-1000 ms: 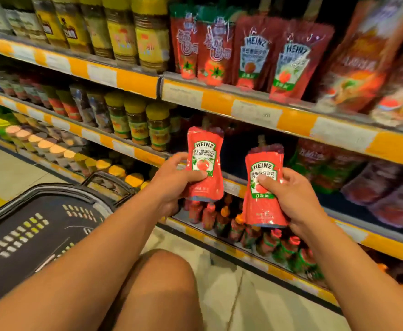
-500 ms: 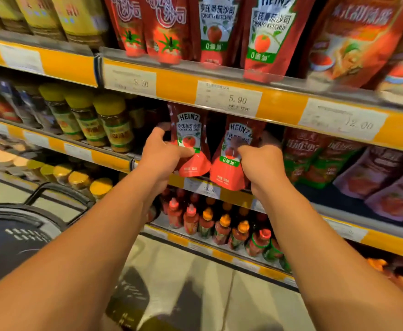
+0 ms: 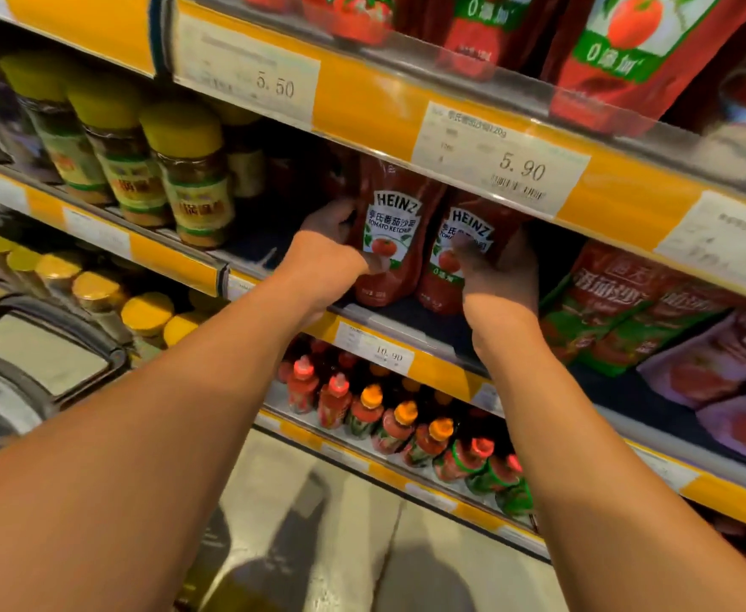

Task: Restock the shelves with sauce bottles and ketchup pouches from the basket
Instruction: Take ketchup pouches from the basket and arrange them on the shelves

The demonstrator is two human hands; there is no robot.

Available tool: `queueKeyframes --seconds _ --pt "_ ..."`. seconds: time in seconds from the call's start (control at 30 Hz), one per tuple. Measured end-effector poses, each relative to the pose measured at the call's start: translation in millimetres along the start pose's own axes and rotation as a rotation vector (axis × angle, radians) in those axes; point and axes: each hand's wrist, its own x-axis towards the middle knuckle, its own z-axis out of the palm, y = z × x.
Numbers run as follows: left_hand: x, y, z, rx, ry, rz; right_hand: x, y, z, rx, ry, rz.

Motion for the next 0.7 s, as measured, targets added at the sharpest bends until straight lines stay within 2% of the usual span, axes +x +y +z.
queueKeyframes --seconds 0.2,0.33,0.4,0.47,0.53,0.7 --pt "2 7 -2 0.134 -0.074 0.021 -2 6 -11 -0.322 -0.087 -0.013" --pt "2 13 -9 0.440 -0.082 0.060 -7 8 -19 -0.754 -0.127 -0.070" --pt "-1 18 -10 0.630 -0.058 0.066 -10 2 -22 -0.824 -0.135 -0.077" --pt "-3 22 -10 0.768 -0.037 0.080 -13 -5 -25 -0.808 -0.150 -0.058" --pt "-2 21 -10 0.825 -0.010 0.080 -17 -8 -25 -0.673 -0.184 -0.006" --pt "-1 17 -6 0.712 0.048 0.088 -25 -7 -15 -0.144 -0.118 0.249"
